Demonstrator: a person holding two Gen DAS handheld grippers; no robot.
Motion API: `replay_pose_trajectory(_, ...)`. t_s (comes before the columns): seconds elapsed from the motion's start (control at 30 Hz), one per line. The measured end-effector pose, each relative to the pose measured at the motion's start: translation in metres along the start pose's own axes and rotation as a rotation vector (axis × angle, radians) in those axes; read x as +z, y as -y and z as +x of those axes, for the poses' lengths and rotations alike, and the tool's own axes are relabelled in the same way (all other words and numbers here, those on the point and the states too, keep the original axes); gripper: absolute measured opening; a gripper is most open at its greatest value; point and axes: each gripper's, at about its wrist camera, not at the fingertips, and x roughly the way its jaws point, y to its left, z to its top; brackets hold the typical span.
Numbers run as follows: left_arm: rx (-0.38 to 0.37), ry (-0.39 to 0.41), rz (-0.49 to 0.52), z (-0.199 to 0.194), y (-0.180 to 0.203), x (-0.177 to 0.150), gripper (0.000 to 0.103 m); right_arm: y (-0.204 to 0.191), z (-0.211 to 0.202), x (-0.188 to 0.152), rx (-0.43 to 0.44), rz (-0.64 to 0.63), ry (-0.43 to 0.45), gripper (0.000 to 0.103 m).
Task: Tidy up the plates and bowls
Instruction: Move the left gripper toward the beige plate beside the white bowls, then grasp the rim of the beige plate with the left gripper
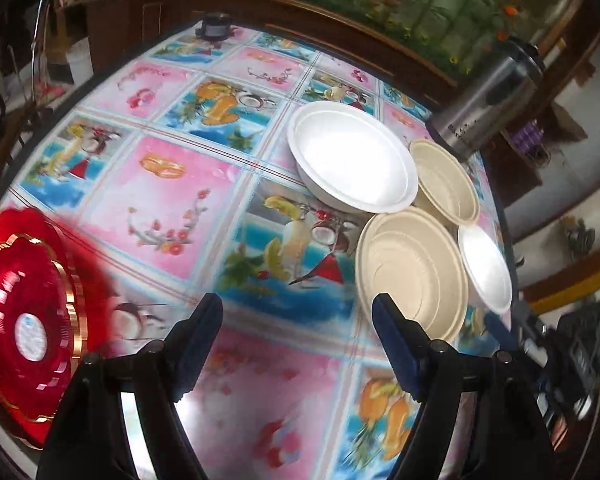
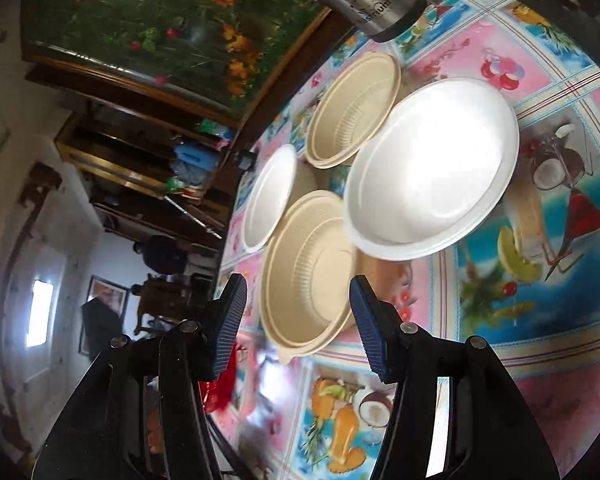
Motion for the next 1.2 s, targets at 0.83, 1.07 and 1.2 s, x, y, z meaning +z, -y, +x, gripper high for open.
replay_pose_trajectory(0.83,-0.064,-0.028,-0.026,0.050,0.048,0.003,0.077,0.027,0.033,-0.006,0.017,0.168,-0.060,0.054)
replay_pose_trajectory(1.07,-0.045,0.006,-0.020,0.056,0.046,0.003,0.075,0.031,0.040,-0.006,0.009,0.202,-0.054,0.054)
replay_pose_trajectory(1.2,-0.050,0.005,-0.018,0.060,0.046,0.003,0.070,0.030,0.044,-0.004,-0.016,0.196,-0.048,0.054)
